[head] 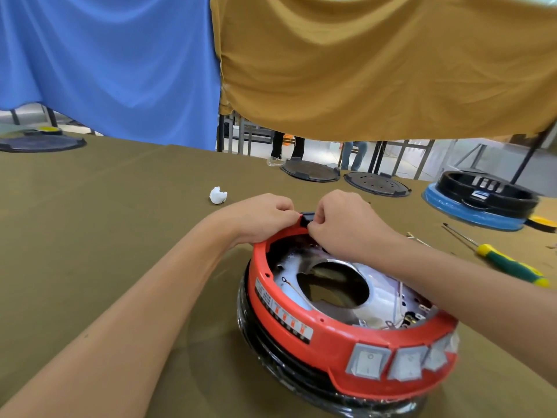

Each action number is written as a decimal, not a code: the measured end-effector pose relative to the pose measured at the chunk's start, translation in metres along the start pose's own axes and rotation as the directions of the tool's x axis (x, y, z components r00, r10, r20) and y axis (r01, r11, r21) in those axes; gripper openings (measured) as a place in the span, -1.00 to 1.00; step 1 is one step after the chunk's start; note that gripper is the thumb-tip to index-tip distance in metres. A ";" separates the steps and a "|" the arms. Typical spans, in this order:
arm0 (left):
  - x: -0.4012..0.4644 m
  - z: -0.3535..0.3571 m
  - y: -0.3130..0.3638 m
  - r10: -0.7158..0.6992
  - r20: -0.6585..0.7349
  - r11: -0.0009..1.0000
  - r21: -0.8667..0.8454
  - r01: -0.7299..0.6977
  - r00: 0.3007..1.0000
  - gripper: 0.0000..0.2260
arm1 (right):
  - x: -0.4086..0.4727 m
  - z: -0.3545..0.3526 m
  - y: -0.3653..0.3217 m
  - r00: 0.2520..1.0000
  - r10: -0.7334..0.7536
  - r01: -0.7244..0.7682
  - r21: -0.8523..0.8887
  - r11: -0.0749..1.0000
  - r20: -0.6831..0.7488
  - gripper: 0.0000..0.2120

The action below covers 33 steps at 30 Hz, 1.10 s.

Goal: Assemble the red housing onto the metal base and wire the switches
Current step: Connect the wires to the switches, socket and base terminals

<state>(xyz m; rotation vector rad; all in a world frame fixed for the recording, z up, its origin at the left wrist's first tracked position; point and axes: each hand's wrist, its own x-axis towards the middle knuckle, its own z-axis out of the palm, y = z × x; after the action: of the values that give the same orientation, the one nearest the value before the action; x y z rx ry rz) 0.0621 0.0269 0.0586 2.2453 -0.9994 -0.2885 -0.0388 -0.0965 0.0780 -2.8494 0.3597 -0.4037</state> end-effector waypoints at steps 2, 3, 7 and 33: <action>-0.001 -0.001 0.000 -0.020 0.014 0.999 -0.031 0.021 1.000 -0.76 | 0.001 -0.007 0.005 1.000 0.012 -0.013 0.070 0.997 0.017 -0.67; -0.001 -0.002 0.000 -0.035 0.028 0.998 -0.058 0.036 0.999 -0.78 | 0.001 -0.012 0.009 1.000 0.025 -0.025 0.118 0.993 0.002 -0.61; -0.004 -0.007 -0.003 -0.083 0.096 0.988 -0.119 0.094 0.992 -0.88 | 0.002 -0.030 0.036 0.989 0.092 -0.058 0.273 0.960 -0.112 -0.70; -0.009 -0.019 -0.001 -0.238 0.010 0.948 -0.215 0.234 0.971 -0.84 | -0.019 -0.007 0.108 0.925 0.357 -0.330 0.741 0.585 0.130 -0.87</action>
<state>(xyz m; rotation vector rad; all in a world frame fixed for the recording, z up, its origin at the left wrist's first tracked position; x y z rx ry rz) 0.0650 0.0429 0.0723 2.1633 -0.6548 -0.4592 -0.0809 -0.1945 0.0512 -1.8881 0.5783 -0.3967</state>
